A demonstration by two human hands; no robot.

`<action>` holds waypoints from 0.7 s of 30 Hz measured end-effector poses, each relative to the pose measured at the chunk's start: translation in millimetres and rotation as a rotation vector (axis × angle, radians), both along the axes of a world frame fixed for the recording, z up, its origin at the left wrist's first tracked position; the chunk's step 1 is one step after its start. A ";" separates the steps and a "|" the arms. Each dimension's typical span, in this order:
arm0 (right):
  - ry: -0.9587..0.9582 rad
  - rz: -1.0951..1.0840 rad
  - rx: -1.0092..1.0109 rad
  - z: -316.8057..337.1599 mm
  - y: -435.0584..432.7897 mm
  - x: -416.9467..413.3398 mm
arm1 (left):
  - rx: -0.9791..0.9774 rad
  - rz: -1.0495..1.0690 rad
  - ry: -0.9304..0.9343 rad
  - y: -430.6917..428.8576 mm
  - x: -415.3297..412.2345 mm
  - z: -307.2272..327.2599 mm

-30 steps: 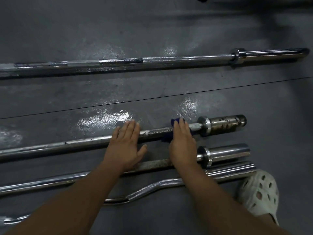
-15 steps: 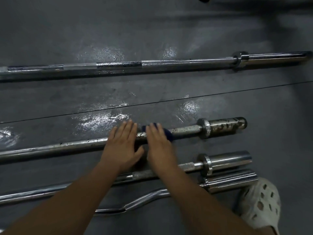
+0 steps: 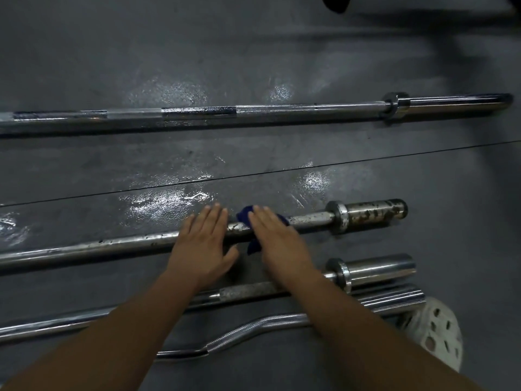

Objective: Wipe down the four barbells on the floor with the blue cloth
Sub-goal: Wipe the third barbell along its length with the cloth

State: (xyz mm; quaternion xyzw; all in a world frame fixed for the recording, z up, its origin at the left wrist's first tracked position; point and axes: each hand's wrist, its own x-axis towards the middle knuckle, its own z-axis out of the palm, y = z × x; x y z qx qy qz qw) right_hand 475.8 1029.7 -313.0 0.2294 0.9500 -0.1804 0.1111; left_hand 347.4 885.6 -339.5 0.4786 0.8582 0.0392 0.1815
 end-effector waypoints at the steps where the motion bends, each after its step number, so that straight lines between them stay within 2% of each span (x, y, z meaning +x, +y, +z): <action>1: -0.007 -0.081 0.034 1.3 12.4 10.0 | -0.001 0.001 0.001 0.3 -0.2 -0.2; 4: -0.045 -0.467 0.128 1.4 28.1 42.8 | -0.023 -0.006 0.014 -0.3 0.3 -0.8; 6: -0.034 -0.593 0.147 -2.0 10.9 40.3 | -0.037 -0.016 0.018 -1.6 1.7 0.4; 8: 0.046 -0.564 0.082 -4.2 -12.2 21.0 | -0.043 -0.013 0.007 -1.4 3.3 4.0; 11: 0.076 -0.238 -0.099 -0.4 -36.4 -8.3 | -0.061 -0.012 -0.017 -1.0 4.0 9.4; 13: 0.083 -0.166 -0.234 8.6 -36.9 -15.9 | -0.063 -0.014 -0.022 -4.6 3.7 11.6; 15: 0.179 -0.256 -0.314 17.2 -33.4 -10.6 | -0.064 -0.013 -0.014 -11.3 5.6 15.6; 18: 0.342 -0.446 -0.296 29.8 -33.6 4.8 | -0.067 0.010 -0.004 -23.5 8.7 29.1; 21: 0.395 -0.603 -0.397 56.6 -38.3 9.2 | -0.061 0.044 0.030 -33.1 9.5 54.4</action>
